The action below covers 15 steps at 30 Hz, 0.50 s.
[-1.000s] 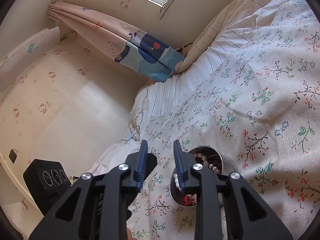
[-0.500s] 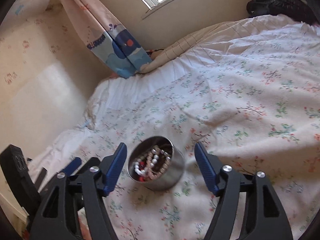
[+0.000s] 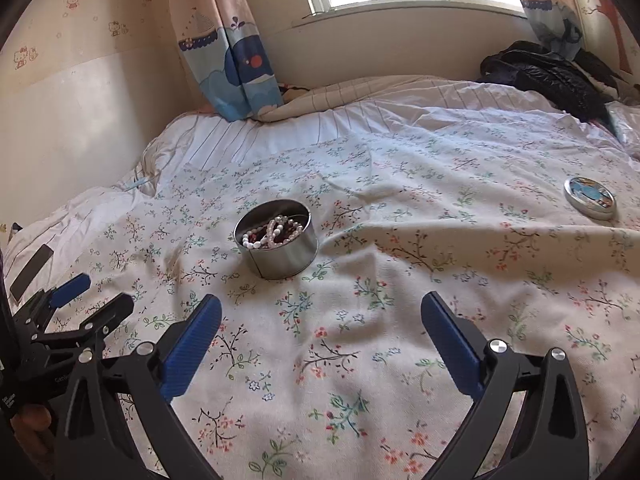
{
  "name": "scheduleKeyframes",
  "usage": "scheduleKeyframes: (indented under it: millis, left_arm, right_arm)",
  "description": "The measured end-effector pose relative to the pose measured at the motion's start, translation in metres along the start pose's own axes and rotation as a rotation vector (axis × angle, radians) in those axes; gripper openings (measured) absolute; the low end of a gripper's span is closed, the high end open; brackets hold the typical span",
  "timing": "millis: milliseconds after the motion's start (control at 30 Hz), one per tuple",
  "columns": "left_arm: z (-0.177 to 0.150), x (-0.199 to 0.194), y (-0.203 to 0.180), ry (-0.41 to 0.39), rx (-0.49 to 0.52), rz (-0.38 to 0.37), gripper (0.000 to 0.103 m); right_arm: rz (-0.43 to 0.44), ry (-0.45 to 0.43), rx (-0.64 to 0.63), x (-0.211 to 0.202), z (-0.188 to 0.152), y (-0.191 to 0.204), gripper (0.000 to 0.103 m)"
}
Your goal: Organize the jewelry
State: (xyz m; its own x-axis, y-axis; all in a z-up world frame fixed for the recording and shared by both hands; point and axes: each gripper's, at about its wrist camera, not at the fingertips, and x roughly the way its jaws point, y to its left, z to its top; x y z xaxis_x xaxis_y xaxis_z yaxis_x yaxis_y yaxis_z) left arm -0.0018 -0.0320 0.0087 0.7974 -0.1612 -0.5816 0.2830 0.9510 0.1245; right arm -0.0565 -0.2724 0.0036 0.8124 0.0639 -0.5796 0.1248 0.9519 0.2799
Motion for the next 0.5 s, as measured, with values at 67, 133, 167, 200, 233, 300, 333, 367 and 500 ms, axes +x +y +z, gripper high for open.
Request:
scheduleKeyframes:
  millis: [67,133,167,200,233,300,333,367,500]
  left_arm:
    - [-0.005,-0.013,0.003,0.007,-0.007,-0.016,0.095]
    - [-0.009,-0.024,0.003,0.007,0.001,-0.023,0.095]
    - [-0.011,-0.028,0.002,0.005,0.012,-0.018,0.095]
    - [-0.013,-0.033,0.0,-0.002,0.023,-0.01,0.095]
    - [-0.015,-0.037,-0.002,-0.009,0.035,-0.006,0.095]
    - [-0.017,-0.042,-0.007,-0.018,0.059,-0.005,0.095]
    - [-0.017,-0.041,-0.009,-0.017,0.068,0.001,0.095]
    - [-0.016,-0.04,-0.011,-0.012,0.074,0.006,0.095]
    - [-0.015,-0.037,-0.008,0.006,0.056,0.004,0.096]
  right_arm:
    - [-0.027,0.02,0.007,-0.006,-0.003,-0.004,0.096]
    - [-0.025,0.021,0.008,-0.014,-0.004,-0.006,0.096]
    - [-0.03,0.018,0.007,-0.019,-0.005,-0.007,0.096]
    - [-0.037,0.015,0.006,-0.023,-0.006,-0.007,0.096]
    - [-0.043,0.013,0.007,-0.027,-0.007,-0.007,0.096]
    - [-0.06,0.018,0.003,-0.03,-0.009,-0.006,0.096]
    - [-0.069,0.026,-0.005,-0.03,-0.009,-0.004,0.096]
    - [-0.079,0.036,-0.016,-0.029,-0.009,-0.002,0.096]
    - [-0.098,0.06,-0.06,-0.025,-0.01,0.007,0.096]
